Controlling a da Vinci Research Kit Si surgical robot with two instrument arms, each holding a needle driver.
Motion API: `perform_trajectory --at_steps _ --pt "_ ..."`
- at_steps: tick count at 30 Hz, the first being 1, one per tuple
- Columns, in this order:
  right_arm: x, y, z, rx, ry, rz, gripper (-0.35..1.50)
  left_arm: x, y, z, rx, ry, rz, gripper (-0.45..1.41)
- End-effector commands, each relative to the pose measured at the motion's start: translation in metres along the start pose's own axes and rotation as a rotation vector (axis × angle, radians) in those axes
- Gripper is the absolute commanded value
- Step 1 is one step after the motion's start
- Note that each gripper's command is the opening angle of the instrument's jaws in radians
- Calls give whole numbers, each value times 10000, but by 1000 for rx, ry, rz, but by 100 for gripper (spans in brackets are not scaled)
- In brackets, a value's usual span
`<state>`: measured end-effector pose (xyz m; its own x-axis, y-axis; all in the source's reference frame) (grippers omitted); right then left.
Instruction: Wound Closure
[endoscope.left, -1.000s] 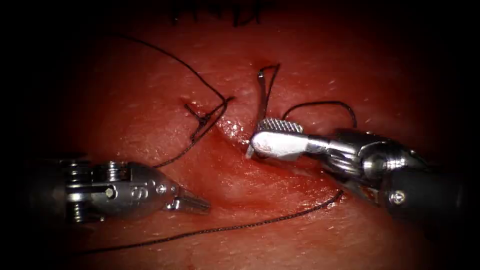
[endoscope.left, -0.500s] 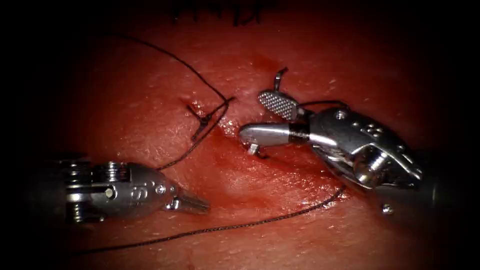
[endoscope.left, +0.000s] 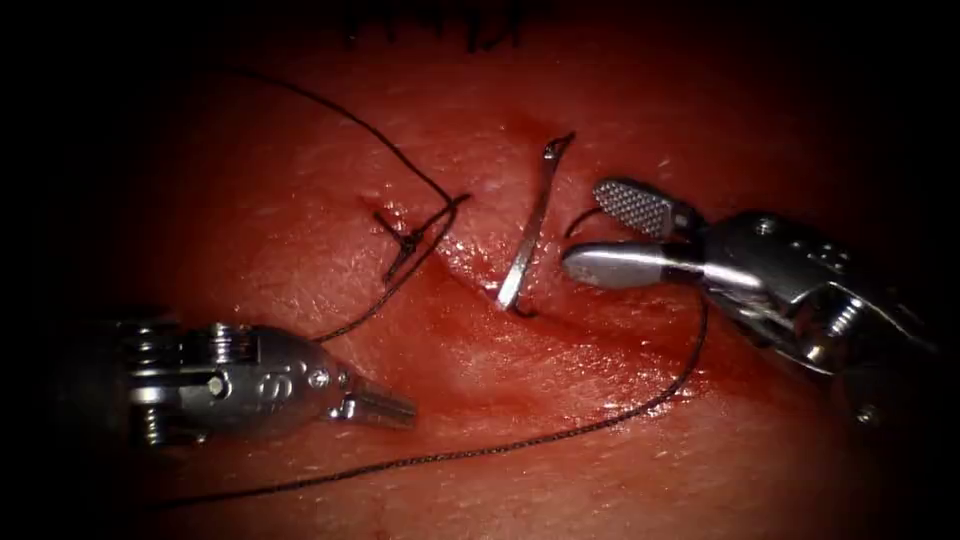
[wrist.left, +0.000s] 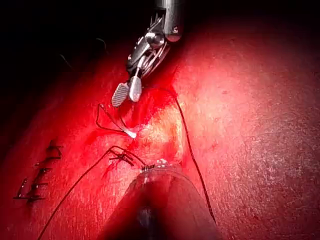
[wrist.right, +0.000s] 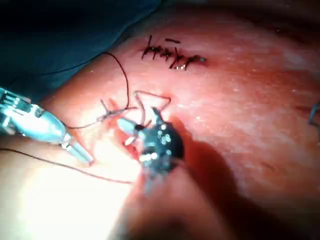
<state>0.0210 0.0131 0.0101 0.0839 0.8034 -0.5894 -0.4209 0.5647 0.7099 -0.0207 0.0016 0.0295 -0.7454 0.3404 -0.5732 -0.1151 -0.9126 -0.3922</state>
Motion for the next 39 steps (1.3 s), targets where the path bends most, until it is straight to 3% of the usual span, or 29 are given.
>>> perform_trajectory --at_steps 1,10,15,17,21,22,23,24,26,29,32,39 --pt "-3 1 12 -2 3 -1 111 1 0 8 -1 0 0 -43" --pt "-14 12 28 -23 12 -14 108 0 0 7 -2 0 1 -43" --pt "-13 8 36 -27 20 -11 118 0 0 7 -2 0 1 -43" --pt "-13 5 41 -19 22 -10 105 0 0 8 -1 0 1 -43" --pt "-11 7 42 -15 45 -7 96 0 0 8 -1 0 1 -43" --pt "-9 10 42 -40 68 -6 69 0 0 8 -1 0 1 -43" --pt "-9 10 42 -40 68 -6 69 0 0 8 -1 0 1 -43" --pt "-9 11 42 -52 73 1 49 0 0 8 -1 0 1 -43" --pt "-9 12 40 -68 88 8 -35 0 0 8 -1 0 0 -43" --pt "-10 12 38 -102 106 32 -35 0 0 9 0 0 0 -43" --pt "-12 10 38 -146 109 202 -35 1 0 9 0 0 0 -43" --pt "-16 8 38 -155 95 280 -35 1 0 9 -3 1 0 -43"
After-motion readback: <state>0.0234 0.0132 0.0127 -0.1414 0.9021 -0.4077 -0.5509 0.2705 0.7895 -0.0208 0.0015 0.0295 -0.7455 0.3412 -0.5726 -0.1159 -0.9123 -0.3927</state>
